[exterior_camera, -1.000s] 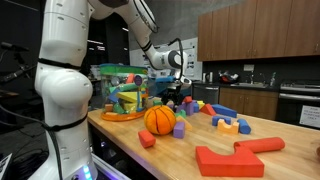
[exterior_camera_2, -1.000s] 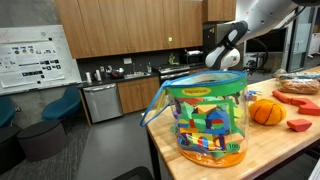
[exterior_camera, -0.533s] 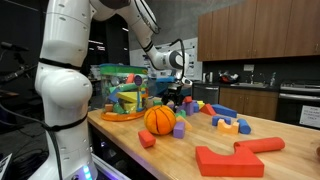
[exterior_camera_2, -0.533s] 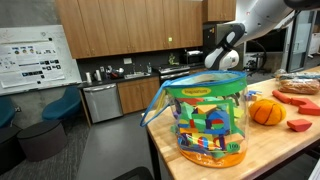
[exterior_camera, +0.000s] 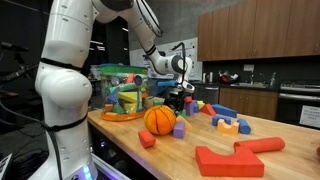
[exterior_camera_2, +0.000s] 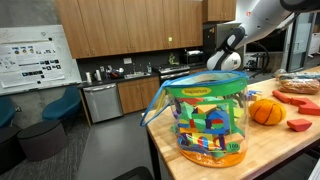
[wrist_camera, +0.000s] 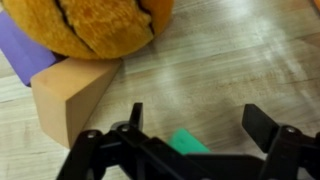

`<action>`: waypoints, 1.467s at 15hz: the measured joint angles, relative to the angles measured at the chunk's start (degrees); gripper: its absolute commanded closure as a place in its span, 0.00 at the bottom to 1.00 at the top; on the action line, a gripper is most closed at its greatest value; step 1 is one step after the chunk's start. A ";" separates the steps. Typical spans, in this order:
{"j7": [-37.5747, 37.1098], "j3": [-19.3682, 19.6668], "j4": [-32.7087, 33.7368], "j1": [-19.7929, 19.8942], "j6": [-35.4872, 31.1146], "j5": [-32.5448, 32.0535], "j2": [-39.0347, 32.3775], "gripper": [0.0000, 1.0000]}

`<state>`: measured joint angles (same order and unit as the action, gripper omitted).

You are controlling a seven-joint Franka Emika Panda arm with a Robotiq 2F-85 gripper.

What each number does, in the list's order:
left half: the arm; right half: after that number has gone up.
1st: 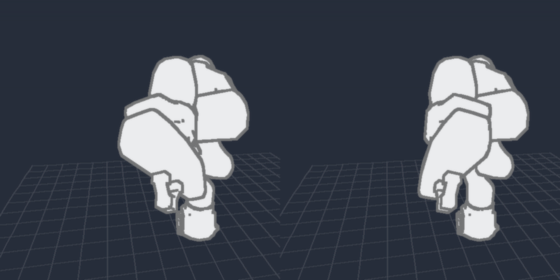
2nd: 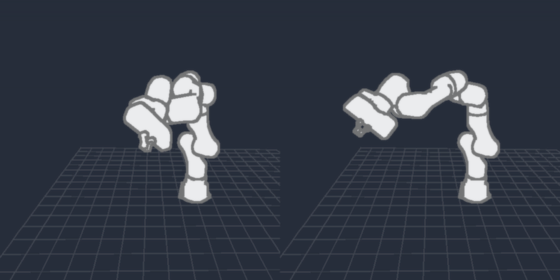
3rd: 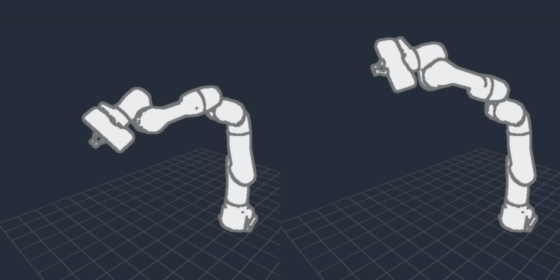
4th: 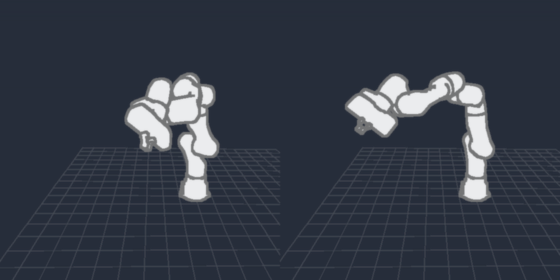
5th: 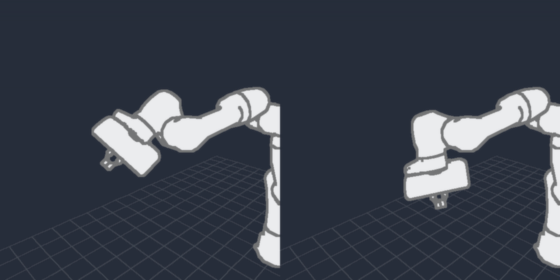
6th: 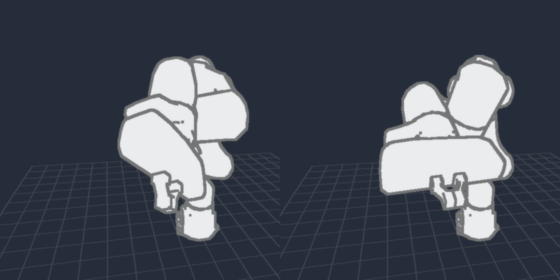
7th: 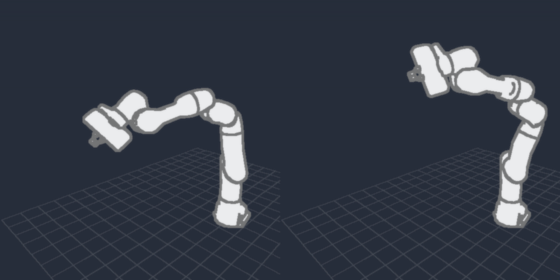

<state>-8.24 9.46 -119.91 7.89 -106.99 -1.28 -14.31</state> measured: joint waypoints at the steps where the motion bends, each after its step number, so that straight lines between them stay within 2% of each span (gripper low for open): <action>1: -0.18 0.27 -0.30 0.20 -0.01 0.02 -0.62 0.00; 10: -1.66 0.85 -0.54 0.74 -0.15 1.38 -1.05 0.00; 21: -5.82 1.02 -1.49 0.66 -10.82 0.64 0.58 0.00; 22: -6.44 1.02 -1.54 0.57 -11.28 0.34 0.74 0.25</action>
<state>-14.68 10.48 -121.45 8.46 -118.28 -0.93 -13.56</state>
